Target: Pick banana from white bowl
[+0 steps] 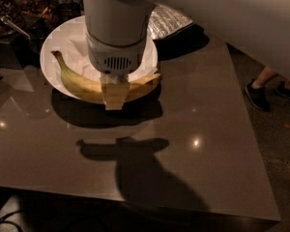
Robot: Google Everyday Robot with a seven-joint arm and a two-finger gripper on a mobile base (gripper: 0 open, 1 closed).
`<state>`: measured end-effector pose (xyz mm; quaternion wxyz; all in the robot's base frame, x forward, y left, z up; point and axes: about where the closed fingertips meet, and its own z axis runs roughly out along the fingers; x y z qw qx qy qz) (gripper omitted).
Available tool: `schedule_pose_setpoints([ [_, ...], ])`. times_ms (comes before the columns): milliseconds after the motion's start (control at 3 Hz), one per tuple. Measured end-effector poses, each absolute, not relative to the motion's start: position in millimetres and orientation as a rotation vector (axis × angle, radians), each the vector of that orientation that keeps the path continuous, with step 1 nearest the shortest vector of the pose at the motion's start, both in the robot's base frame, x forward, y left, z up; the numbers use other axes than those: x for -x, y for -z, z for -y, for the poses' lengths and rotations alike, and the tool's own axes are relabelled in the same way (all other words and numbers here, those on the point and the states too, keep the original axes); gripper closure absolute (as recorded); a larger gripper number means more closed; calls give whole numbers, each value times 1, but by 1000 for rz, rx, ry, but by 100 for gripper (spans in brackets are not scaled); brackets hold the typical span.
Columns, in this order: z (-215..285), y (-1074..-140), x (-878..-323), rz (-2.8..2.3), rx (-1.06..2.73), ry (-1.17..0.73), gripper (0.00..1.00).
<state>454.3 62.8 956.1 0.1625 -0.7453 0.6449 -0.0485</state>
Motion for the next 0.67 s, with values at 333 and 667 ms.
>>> schedule_pose_setpoints([
  [333, -59, -958, -448, -1836, 2123, 150, 100],
  [667, -58, -962, -409, -1864, 2100, 131, 100],
])
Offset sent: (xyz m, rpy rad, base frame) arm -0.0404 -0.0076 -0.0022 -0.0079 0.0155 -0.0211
